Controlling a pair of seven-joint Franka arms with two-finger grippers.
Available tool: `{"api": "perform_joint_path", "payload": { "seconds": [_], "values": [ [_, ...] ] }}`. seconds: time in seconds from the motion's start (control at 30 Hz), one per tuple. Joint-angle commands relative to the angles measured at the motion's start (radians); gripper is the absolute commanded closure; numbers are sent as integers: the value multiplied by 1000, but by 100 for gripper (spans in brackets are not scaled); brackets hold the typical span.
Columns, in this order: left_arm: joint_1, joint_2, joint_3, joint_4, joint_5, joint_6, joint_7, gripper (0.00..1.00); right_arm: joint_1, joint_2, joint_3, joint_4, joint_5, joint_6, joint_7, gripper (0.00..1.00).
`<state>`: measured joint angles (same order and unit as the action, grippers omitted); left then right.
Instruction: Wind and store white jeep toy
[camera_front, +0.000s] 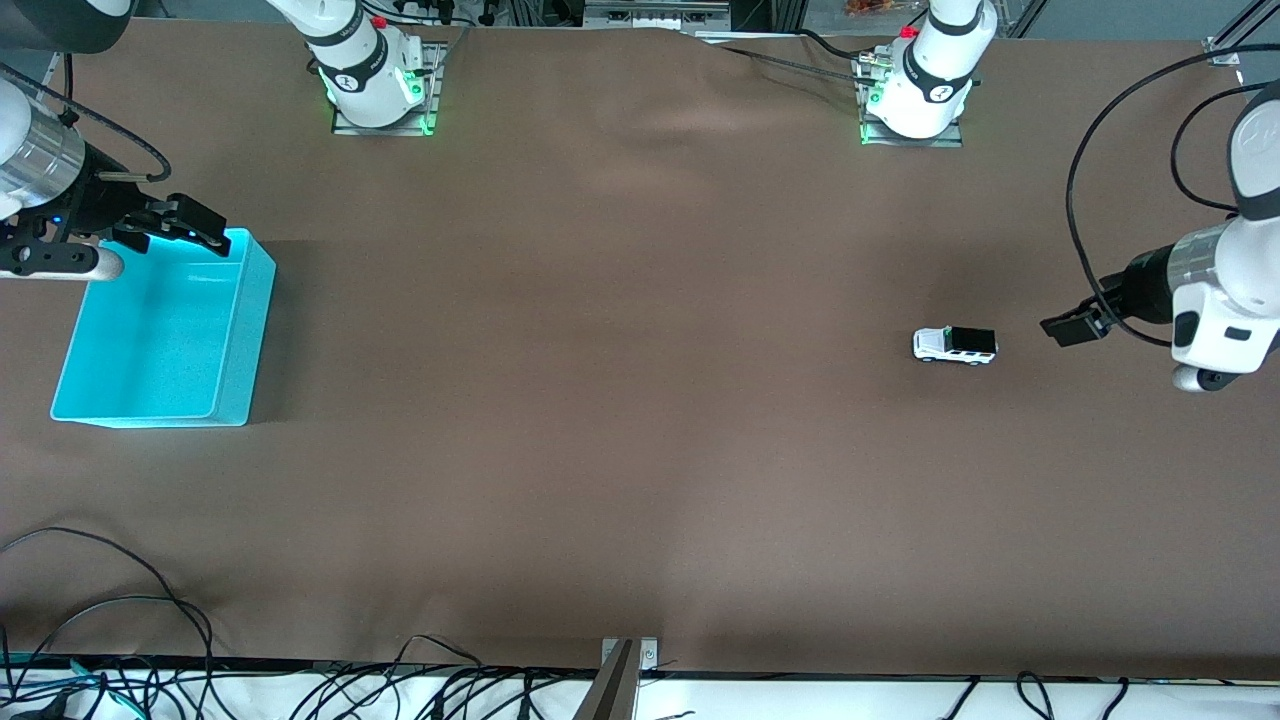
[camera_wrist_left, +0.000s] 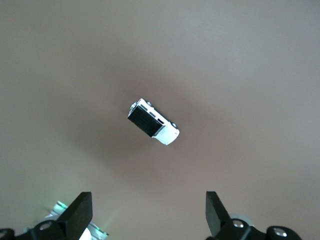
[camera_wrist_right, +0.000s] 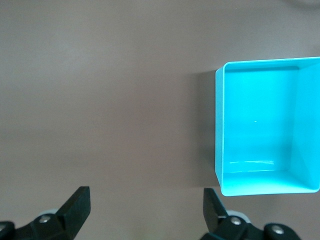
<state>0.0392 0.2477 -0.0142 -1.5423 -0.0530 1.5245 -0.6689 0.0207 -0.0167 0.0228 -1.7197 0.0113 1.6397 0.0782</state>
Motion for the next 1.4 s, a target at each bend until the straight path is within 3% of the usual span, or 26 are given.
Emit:
{"api": "perform_joint_path", "payload": {
  "seconds": [0.0, 0.27, 0.3, 0.6, 1.0, 1.37],
  "values": [
    [4, 13, -4, -28, 16, 6, -185, 0, 4, 11, 0, 23, -7, -3, -11, 0],
    [4, 2, -3, -206, 19, 163, -455, 0, 4, 11, 0, 23, -7, -1, -11, 0],
    [4, -13, -1, -301, 21, 243, -524, 0, 4, 11, 0, 23, -7, 0, -11, 0],
    [4, -35, -6, -479, 93, 459, -756, 0, 4, 11, 0, 23, -7, 0, -11, 0],
    [10, -56, -6, -723, 94, 782, -848, 0, 4, 11, 0, 23, -5, 2, -11, 0],
    [13, -19, -6, -806, 94, 950, -861, 0, 4, 11, 2, 23, -5, 2, -9, 0]
  ]
}}
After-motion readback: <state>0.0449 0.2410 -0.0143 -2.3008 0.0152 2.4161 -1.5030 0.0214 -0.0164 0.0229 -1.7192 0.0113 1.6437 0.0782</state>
